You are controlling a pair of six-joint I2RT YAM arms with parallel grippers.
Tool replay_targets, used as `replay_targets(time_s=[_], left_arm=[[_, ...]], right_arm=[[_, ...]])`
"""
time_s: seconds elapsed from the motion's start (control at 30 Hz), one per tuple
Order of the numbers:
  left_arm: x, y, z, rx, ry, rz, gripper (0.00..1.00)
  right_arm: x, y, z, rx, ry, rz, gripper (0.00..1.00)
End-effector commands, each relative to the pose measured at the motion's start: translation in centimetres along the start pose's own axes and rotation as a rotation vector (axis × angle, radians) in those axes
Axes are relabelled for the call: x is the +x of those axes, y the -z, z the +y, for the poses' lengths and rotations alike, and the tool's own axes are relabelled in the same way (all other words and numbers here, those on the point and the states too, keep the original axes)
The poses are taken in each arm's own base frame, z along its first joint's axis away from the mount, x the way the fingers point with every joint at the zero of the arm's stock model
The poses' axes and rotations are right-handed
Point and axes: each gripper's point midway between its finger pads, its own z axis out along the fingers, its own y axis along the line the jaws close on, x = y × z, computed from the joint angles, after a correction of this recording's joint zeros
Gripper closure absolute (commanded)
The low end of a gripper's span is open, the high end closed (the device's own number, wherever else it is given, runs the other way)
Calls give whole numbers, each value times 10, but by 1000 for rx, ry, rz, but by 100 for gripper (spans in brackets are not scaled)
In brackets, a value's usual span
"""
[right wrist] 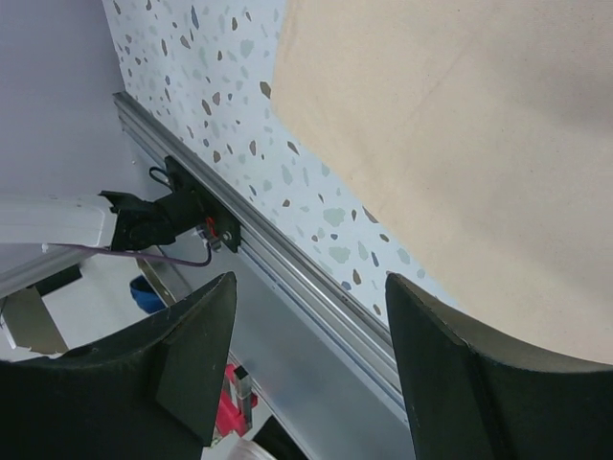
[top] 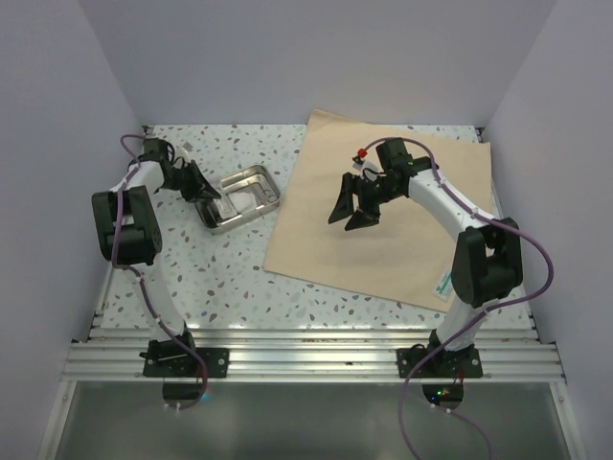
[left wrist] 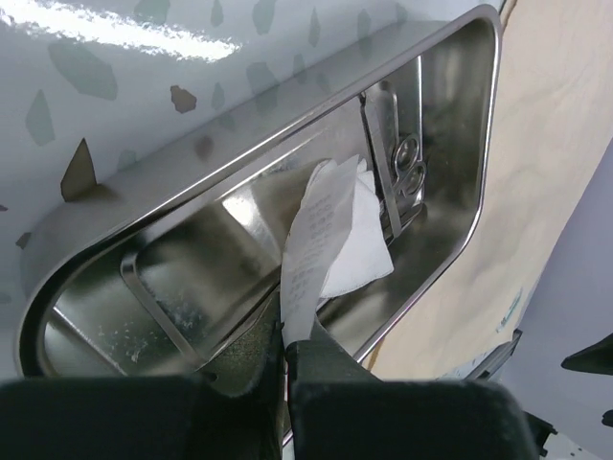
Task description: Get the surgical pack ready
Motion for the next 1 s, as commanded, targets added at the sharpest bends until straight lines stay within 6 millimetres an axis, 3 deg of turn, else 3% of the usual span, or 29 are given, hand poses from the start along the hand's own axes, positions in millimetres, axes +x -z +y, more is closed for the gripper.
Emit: replay_targets(time_s=[0.0, 0.3, 0.5, 0.8, 0.9, 0.97], left_arm=[[1, 8, 4, -26, 53, 32, 99], [15, 14, 8, -58, 66, 79, 80], [15, 27, -1, -64, 37, 46, 44], [-3, 60, -15, -138, -34, -65, 33], [-6, 75, -28, -126, -69, -117, 32], [-5, 82, -43, -89, -99, -147, 32]], right_arm=[[-1, 1, 6, -27, 20, 6, 33], [-4, -1, 4, -19, 13, 9, 32], [-5, 0, 4, -14, 16, 5, 32], [-7, 8, 3, 38, 11, -31, 32], [-18, 21, -15, 151, -19, -100, 32], [-29, 43, -39, 202, -98, -171, 33]])
